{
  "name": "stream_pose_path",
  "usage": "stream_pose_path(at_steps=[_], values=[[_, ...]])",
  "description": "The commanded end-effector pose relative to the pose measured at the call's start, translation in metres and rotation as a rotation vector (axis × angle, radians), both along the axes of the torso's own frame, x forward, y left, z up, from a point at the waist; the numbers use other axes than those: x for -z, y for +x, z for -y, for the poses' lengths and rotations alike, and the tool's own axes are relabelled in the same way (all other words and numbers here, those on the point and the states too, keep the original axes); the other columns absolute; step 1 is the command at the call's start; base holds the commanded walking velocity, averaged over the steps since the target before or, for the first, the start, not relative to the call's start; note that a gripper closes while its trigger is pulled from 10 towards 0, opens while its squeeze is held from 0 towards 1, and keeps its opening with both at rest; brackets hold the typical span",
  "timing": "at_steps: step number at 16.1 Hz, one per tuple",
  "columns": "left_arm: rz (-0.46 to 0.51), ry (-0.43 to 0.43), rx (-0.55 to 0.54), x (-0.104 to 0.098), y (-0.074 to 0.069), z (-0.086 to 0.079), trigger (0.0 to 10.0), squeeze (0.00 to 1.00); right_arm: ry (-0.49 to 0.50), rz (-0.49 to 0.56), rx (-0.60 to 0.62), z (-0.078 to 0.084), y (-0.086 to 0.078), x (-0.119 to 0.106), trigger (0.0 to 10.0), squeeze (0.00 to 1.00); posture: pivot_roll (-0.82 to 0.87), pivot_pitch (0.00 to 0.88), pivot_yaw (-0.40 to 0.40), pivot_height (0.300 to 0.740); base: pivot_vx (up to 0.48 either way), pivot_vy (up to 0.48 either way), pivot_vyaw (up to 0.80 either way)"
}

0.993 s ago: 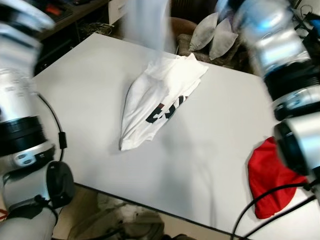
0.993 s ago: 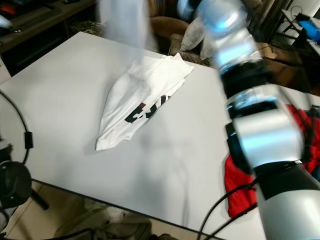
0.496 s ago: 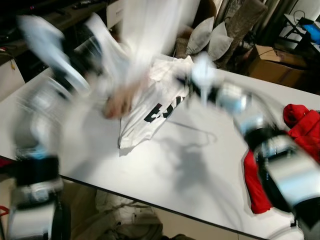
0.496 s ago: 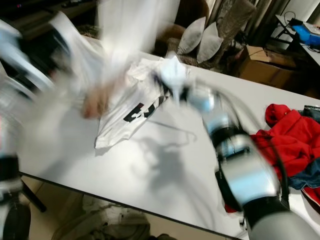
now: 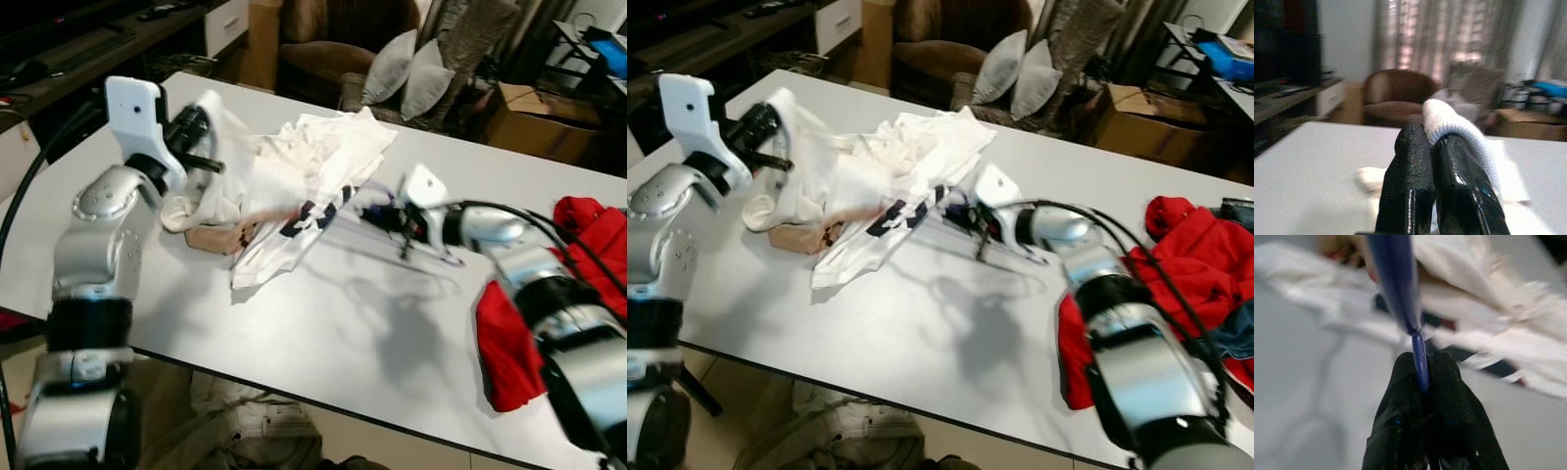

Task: Hang hanger

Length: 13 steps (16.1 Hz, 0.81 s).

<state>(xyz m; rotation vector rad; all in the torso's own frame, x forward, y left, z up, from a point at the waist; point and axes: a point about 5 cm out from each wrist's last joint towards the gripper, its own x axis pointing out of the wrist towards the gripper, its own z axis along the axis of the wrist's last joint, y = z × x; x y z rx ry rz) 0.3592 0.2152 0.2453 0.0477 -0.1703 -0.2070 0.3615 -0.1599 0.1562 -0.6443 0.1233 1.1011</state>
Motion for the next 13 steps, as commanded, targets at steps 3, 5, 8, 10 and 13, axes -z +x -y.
stream_pose_path(at_steps=[3, 5, 8, 10, 13], values=[[0.037, 0.034, -0.084, -0.014, 0.012, -0.017, 10.0, 0.00, -0.099, -0.070, -0.041, 0.023, -0.005, -0.011, 10.0, 0.00, -0.03, 0.000, -0.105, 0.740, 0.000, 0.000, 0.00], [-0.058, 0.124, -0.056, 0.003, 0.014, -0.020, 10.0, 0.00, -0.067, -0.074, -0.020, 0.039, -0.009, -0.032, 10.0, 0.00, -0.04, 0.000, -0.099, 0.740, 0.000, 0.000, 0.00], [-0.227, 0.221, 0.085, 0.045, -0.001, -0.008, 10.0, 0.36, 0.020, -0.078, 0.004, 0.064, -0.020, -0.058, 10.0, 0.00, -0.04, 0.000, -0.091, 0.740, 0.000, 0.000, 0.00], [-0.271, 0.239, 0.145, 0.050, -0.011, -0.010, 10.0, 1.00, 0.068, -0.073, 0.012, 0.079, -0.030, -0.075, 10.0, 0.00, -0.04, 0.000, -0.084, 0.740, 0.000, 0.000, 0.00], [-0.441, 0.432, 0.347, 0.046, -0.042, -0.013, 10.0, 1.00, 0.234, -0.031, 0.126, 0.096, -0.036, -0.086, 10.0, 0.00, -0.04, 0.000, -0.089, 0.740, 0.000, 0.000, 0.00]])
